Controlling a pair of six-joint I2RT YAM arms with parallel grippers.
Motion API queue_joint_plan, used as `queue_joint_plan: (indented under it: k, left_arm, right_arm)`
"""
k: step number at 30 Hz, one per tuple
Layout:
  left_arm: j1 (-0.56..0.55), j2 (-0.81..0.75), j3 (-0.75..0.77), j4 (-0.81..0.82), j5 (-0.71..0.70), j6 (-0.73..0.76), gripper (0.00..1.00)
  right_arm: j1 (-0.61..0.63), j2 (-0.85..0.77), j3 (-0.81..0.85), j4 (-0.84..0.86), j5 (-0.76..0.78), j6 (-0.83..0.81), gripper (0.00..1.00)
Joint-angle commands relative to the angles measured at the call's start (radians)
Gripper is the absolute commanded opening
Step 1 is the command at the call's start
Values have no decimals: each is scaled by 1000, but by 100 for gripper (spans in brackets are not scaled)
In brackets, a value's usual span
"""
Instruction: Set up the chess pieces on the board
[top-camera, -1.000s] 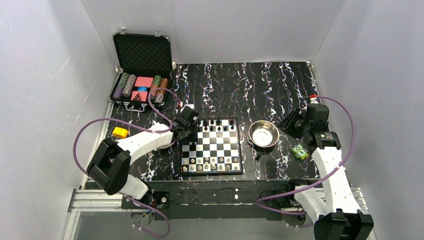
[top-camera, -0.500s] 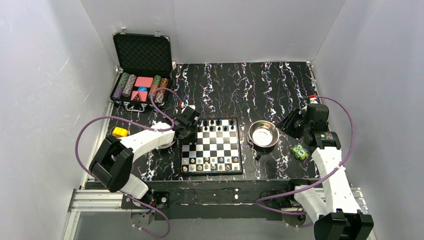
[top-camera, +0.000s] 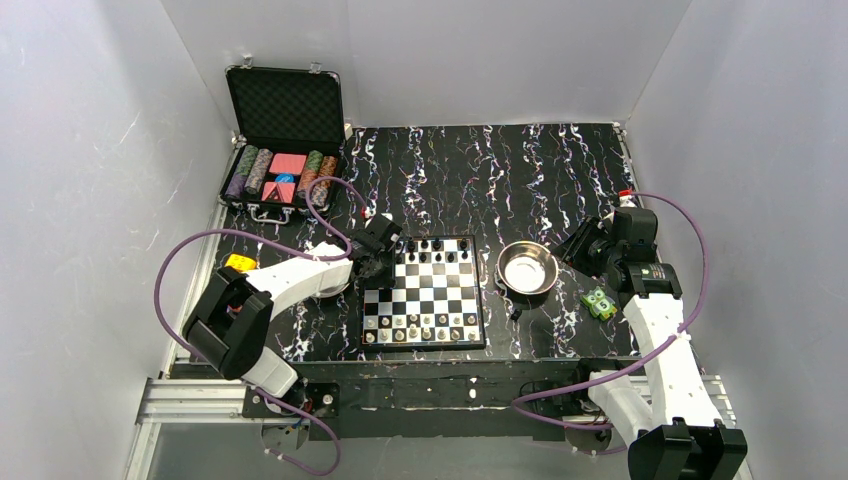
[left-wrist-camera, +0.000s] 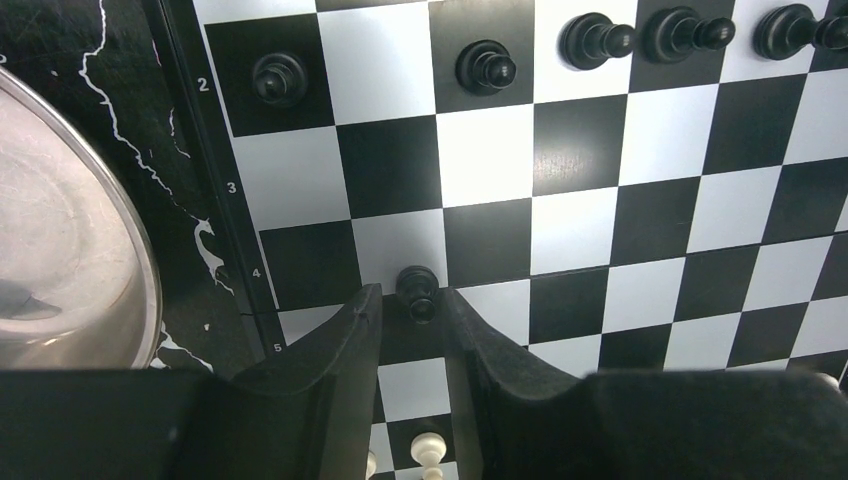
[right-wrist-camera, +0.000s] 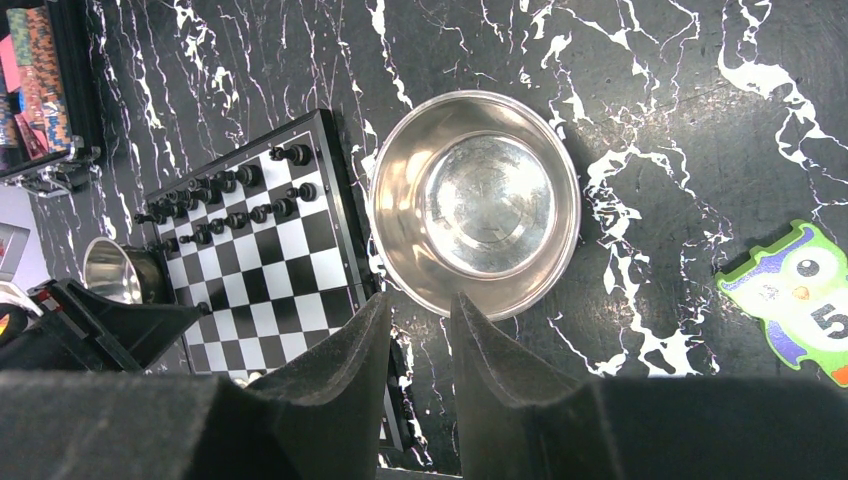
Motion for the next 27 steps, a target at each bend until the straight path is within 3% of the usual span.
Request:
queue_joint_plan:
  k: [1,27]
  left_arm:
    - [6,-9,37,-2,4,10,26]
    - [5,8,38,3,-8,19,15]
  right_arm:
    - [4,-13,-1,30,-13,-4,36]
    - [4,-19,-5,32,-20,-8,35]
